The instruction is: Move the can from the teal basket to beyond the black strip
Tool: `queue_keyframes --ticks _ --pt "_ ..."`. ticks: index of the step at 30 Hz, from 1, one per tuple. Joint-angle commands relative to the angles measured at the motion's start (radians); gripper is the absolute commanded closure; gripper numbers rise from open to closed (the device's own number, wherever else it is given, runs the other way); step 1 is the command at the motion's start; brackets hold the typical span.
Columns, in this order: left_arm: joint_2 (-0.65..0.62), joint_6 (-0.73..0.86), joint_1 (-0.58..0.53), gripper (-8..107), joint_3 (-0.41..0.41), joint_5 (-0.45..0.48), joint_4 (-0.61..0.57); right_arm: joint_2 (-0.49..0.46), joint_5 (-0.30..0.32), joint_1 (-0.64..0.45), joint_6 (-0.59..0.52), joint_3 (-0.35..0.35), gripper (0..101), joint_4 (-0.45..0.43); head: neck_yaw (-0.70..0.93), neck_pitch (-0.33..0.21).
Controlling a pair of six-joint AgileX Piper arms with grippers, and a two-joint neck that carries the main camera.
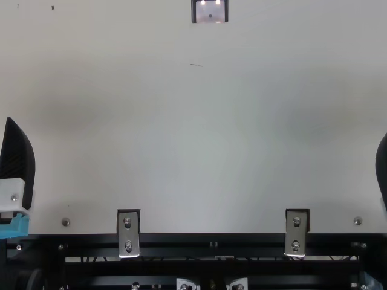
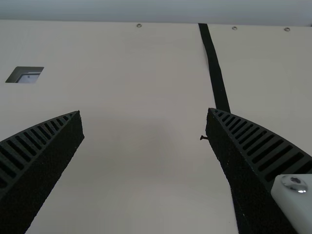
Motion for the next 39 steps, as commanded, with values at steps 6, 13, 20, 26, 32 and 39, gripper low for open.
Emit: queue_keyframes --ticks 6,13,20,26,32,39 --pt "0.0 0.0 0.0 9 0.0 0.0 0.0 0.0 0.0 0.0 0.0 0.0 0 0.0 0.012 -0.032" --pt "0.0 0.0 0.0 9 0.0 0.0 0.0 0.0 0.0 0.0 0.0 0.0 0 0.0 0.012 -0.032" --pt "0.0 0.0 0.0 9 0.0 0.0 0.0 0.0 0.0 0.0 0.0 0.0 0 0.0 0.012 -0.032" --pt "0.0 0.0 0.0 9 0.0 0.0 0.0 0.0 0.0 0.0 0.0 0.0 0 0.0 0.012 -0.032" --pt "0.0 0.0 0.0 9 0.0 0.0 0.0 0.0 0.0 0.0 0.0 0.0 0 0.0 0.012 -0.032" --pt "0.0 0.0 0.0 9 0.0 0.0 0.0 0.0 0.0 0.0 0.0 0.0 0 0.0 0.012 -0.032"
